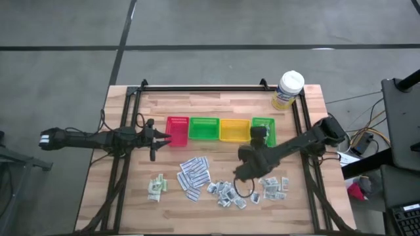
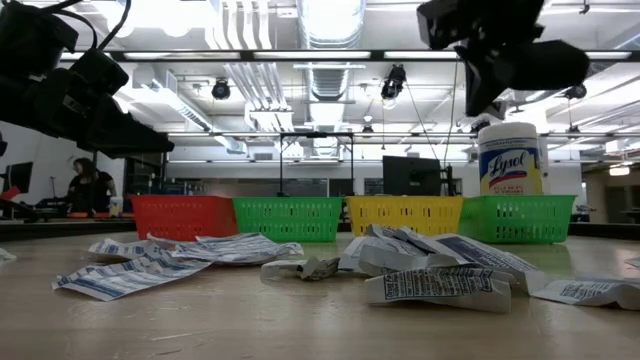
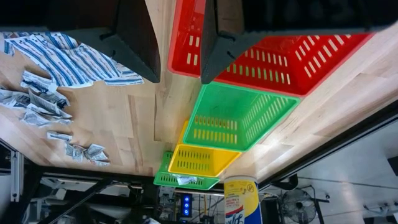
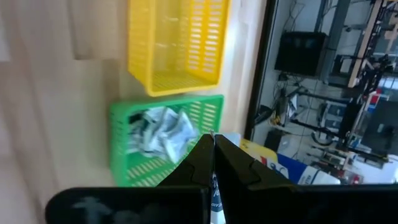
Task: Pick & Place First Aid Supplies
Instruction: Put the blue alcohol pad into the right green bin
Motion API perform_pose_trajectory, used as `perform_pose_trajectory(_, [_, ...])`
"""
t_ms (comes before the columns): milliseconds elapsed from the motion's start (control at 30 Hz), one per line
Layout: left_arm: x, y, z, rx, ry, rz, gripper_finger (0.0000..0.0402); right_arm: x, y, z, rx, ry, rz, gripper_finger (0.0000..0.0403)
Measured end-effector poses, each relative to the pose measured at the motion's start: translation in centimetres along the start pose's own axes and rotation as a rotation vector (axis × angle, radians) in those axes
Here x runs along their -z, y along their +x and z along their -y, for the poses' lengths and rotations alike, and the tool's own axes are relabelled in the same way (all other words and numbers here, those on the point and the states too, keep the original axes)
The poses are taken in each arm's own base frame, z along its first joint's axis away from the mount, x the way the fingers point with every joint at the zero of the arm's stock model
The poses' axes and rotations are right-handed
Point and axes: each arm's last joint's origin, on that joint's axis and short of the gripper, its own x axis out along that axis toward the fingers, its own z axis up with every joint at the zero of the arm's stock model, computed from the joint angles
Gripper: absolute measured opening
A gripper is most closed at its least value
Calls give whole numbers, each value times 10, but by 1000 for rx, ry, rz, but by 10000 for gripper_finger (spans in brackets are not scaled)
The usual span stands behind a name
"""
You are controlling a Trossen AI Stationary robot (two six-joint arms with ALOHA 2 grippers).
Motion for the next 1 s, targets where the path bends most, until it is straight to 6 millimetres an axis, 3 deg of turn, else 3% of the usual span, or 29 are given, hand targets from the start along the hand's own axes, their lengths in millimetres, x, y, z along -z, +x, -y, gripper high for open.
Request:
perform_pose_trajectory(200, [0,0,0,0,3,0,113,8,8,27,-23,43,1,8])
perform_pose_trajectory(467, [0,0,0,0,3,0,113,32,14,53,-116,162,176,8])
perform_pose_trajectory(800, [0,0,0,0,4,0,113,65,39,71,-413,278,264,8])
perform_pose_trajectory(1000, [0,0,0,0,4,0,113,71,61,75,-567,350,272,8])
